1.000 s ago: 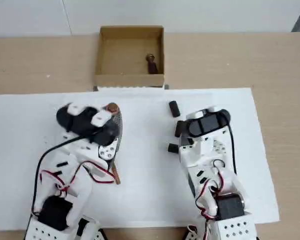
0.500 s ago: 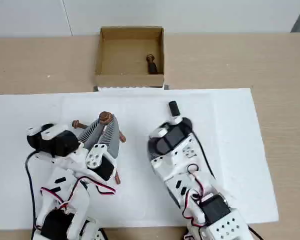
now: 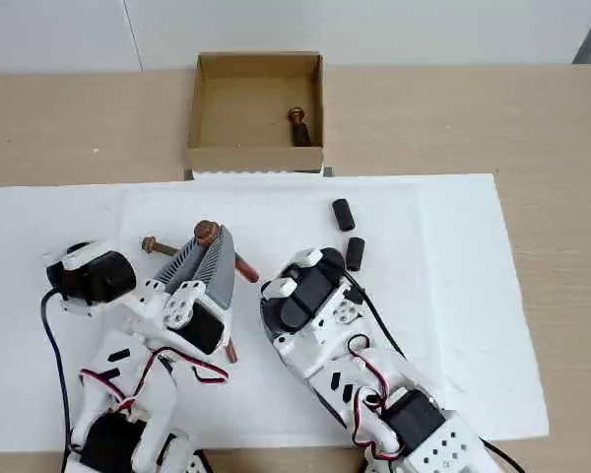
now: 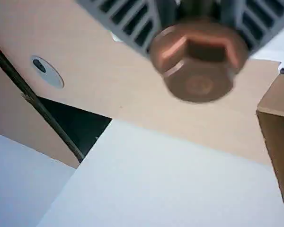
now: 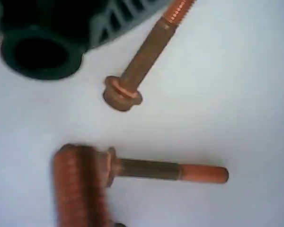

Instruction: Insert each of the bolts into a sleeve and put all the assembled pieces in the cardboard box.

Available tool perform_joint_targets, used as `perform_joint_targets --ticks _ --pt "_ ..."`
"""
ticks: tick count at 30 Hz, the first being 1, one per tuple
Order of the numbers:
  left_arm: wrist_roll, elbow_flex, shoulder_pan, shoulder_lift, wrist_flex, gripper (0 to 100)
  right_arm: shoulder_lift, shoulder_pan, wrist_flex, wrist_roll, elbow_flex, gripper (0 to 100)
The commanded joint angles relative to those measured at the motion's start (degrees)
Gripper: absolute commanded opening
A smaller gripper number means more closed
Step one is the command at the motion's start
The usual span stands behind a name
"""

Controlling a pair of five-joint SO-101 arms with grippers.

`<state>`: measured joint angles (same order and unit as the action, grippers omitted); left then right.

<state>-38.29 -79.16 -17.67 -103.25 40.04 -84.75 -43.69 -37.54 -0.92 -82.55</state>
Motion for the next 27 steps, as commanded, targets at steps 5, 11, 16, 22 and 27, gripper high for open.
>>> perform_joint_targets --ticks 5,11,16,22,27 --pt "-0.35 -0.66 -3.52 -0.70 -1.49 1 -0.57 -2.59 1.63 0.62 4.92 0.3" --pt "0.00 -1.36 -4.31 -0.70 -1.49 1 -0.57 -2.24 1.54 5.98 4.92 0.3" --pt "0.53 -1.54 -4.31 -0.70 -1.49 1 -0.57 -2.15 1.54 6.59 4.92 0.3" --pt "3.25 -1.54 -4.22 -0.79 -1.49 1 -0.57 0.57 1.54 6.59 4.92 0.3" --pt "3.25 -1.54 -4.31 -0.79 -1.49 1 -0.57 0.31 1.54 6.59 5.63 0.3"
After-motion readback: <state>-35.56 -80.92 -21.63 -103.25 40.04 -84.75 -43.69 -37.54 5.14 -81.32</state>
